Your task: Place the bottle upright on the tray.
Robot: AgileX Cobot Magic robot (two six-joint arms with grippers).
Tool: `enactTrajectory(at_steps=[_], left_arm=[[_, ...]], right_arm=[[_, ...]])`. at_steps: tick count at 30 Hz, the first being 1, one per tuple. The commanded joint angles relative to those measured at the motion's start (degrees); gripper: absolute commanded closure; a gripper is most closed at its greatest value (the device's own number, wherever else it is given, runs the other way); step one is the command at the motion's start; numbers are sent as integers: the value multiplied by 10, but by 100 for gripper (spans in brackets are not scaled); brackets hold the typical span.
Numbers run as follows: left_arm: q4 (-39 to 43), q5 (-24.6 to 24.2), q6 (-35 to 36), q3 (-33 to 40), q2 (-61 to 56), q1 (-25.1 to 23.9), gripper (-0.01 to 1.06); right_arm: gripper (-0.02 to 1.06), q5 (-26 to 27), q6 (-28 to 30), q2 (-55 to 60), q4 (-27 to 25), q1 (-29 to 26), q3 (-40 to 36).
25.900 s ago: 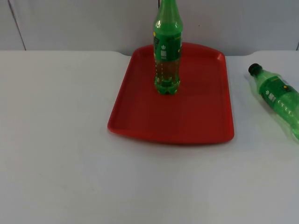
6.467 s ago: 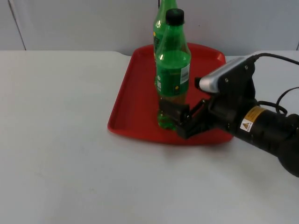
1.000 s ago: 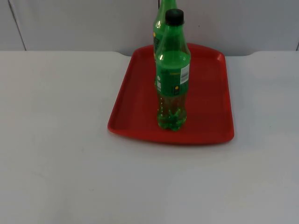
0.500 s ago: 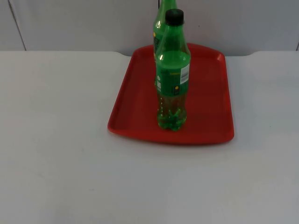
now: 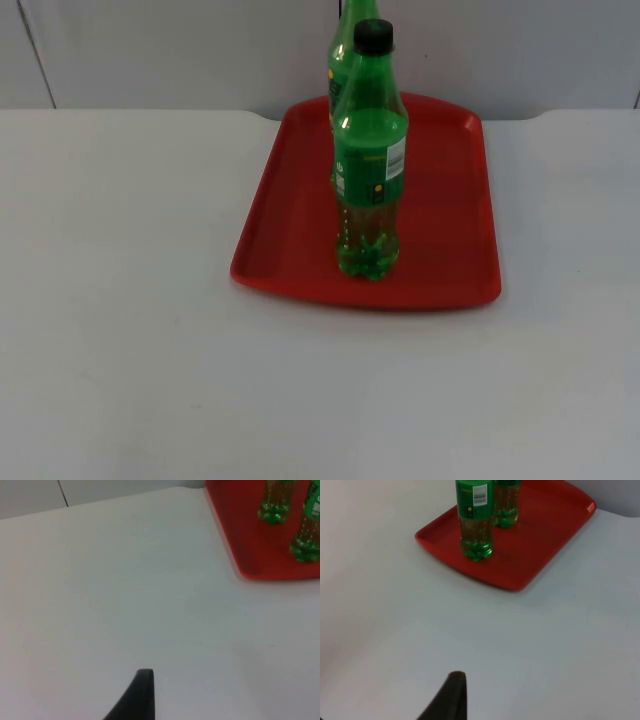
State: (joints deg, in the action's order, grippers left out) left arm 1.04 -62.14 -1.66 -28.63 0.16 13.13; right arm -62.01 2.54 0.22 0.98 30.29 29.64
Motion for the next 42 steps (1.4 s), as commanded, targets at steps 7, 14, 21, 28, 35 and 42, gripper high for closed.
enactTrajectory(at_steps=[7,14,21,28,35,42], left_arm=[[1,7,0,3,-2,3,0],[1,7,0,3,-2,3,0],[1,7,0,3,-2,3,0],[1,7,0,3,-2,3,0],[1,7,0,3,-2,3,0],[1,7,0,3,-2,3,0]], right_arm=[[-1,2,-1,-2,0,1,-1],[-1,3,-1,-2,0,-4,-1],[-1,3,-1,-2,0,-65,-1],[-1,3,-1,-2,0,-163,-1],[-1,3,-1,-2,0,-247,-1],[-1,3,-1,-2,0,-284,-1]])
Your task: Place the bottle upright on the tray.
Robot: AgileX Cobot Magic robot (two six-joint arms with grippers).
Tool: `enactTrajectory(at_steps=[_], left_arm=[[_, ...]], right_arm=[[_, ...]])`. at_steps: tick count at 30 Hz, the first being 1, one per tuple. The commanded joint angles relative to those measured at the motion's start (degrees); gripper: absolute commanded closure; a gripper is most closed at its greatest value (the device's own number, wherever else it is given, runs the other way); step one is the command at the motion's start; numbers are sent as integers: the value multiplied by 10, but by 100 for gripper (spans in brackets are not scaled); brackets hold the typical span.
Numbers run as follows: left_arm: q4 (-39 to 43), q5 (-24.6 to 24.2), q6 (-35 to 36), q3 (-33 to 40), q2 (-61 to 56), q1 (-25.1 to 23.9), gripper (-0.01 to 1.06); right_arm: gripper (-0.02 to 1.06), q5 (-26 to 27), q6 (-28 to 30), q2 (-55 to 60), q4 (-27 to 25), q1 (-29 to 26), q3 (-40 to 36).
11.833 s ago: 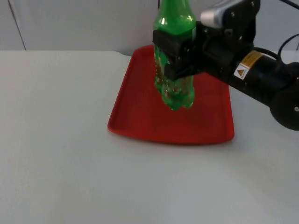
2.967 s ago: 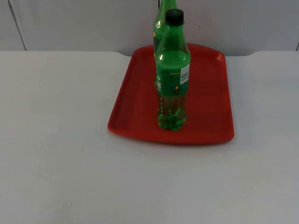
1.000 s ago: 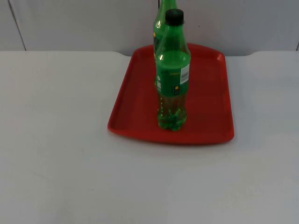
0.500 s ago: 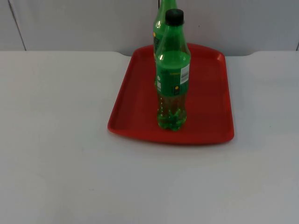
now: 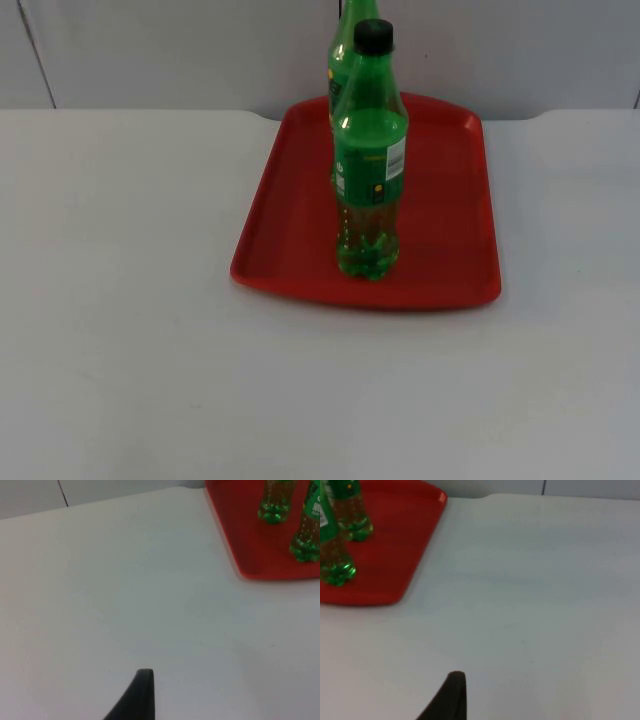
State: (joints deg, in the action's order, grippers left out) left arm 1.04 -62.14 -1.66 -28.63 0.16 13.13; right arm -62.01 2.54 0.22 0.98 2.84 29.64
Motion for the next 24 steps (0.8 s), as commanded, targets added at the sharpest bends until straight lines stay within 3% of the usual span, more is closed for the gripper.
enactTrajectory(at_steps=[1,24], left_arm=[[1,7,0,3,-2,3,0],[1,7,0,3,-2,3,0]], right_arm=[[-1,3,-1,-2,0,-9,-1],[-1,3,-2,-2,0,-11,-1]])
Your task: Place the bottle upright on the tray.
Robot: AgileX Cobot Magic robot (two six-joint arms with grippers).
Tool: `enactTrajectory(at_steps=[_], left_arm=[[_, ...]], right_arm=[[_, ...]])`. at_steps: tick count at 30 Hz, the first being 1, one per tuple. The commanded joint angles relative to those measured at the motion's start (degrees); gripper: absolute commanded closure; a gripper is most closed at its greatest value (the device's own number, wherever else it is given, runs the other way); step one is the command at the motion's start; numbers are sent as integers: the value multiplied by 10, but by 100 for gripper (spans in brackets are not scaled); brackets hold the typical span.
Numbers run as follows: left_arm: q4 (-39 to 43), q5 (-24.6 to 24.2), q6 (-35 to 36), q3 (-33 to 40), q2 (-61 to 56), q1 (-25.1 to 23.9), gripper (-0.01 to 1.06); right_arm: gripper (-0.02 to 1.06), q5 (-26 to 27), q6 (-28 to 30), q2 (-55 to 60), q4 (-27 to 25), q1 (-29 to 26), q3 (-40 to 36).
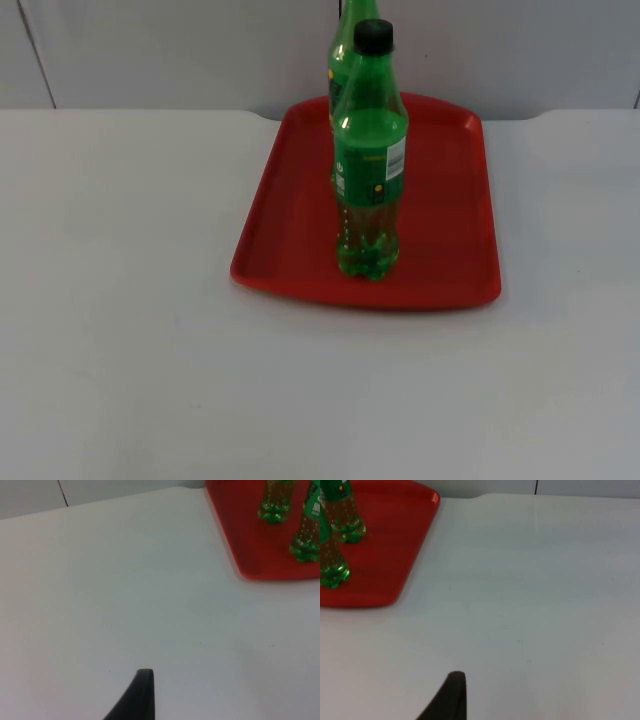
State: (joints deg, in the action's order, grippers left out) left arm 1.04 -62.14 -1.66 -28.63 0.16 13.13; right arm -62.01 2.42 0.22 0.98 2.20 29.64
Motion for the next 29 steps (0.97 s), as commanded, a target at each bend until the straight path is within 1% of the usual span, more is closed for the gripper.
enactTrajectory(at_steps=[1,12,17,21,25,26,29], left_arm=[[1,7,0,3,-2,3,0],[1,7,0,3,-2,3,0],[2,7,0,3,-2,-8,0],[8,7,0,3,-2,-24,0],[15,7,0,3,-2,-62,0],[15,7,0,3,-2,-62,0],[16,7,0,3,-2,-88,0]], right_arm=[[-1,3,-1,-2,0,-5,-1],[-1,3,-1,-2,0,-5,-1],[-1,3,-1,-2,-1,-5,-1],[-1,3,-1,-2,-2,-5,-1],[-1,3,-1,-2,-2,-5,-1],[-1,3,-1,-2,-2,-5,-1],[-1,3,-1,-2,-2,-5,-1]])
